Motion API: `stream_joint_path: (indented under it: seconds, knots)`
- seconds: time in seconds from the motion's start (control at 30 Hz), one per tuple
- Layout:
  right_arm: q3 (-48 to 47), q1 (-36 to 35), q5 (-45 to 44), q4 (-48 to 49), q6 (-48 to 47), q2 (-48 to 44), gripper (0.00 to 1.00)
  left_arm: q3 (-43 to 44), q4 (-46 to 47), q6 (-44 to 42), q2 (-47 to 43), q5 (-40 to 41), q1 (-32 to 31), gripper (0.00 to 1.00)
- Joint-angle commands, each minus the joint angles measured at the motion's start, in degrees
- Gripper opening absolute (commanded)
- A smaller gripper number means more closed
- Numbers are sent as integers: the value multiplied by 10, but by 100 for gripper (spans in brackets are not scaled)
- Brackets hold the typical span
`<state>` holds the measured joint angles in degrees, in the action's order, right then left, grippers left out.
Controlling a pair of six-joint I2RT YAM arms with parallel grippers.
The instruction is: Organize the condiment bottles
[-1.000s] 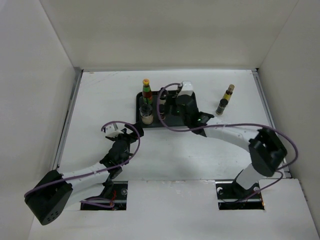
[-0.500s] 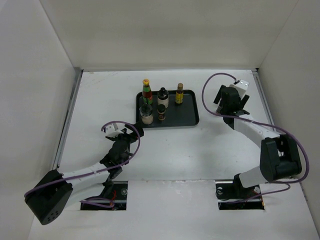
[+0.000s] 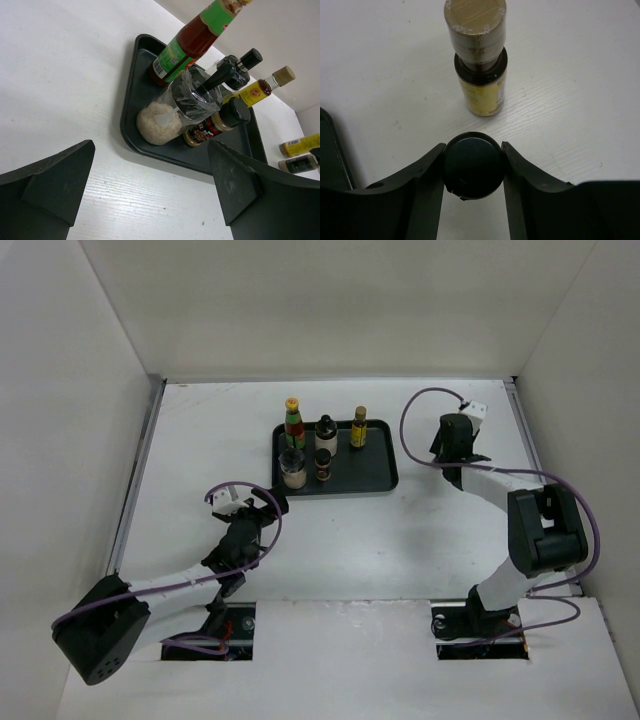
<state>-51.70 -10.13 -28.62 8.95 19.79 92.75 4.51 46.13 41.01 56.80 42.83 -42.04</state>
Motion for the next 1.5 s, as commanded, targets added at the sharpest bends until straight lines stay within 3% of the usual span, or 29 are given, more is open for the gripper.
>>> stream_joint_path:
  seconds: [0.0,0.27,0.47,0.7,0.97,1.07,1.2,1.47]
  knots:
    - [-10,2,1,74,-11,-12,45,10,30,8,3,-6,3,100]
    - [-5,-112,-29,58,-34,-106,43,13,35,9,12,-9,2,100]
    - [-66,-241,-20,49,-24,-30,44,10,38,9,8,-10,3,100]
    - [-125,-311,-13,46,-20,52,45,9,38,9,2,-11,2,100]
    - [-142,-344,-20,34,-8,121,46,8,36,9,-2,-11,3,100]
    - [-138,-345,-24,34,-6,119,57,8,38,9,5,-11,3,100]
    - [-118,-346,-35,34,-6,82,72,8,38,9,7,-12,4,100]
    - [-58,-285,-41,-4,2,-59,77,8,38,9,5,-12,3,100]
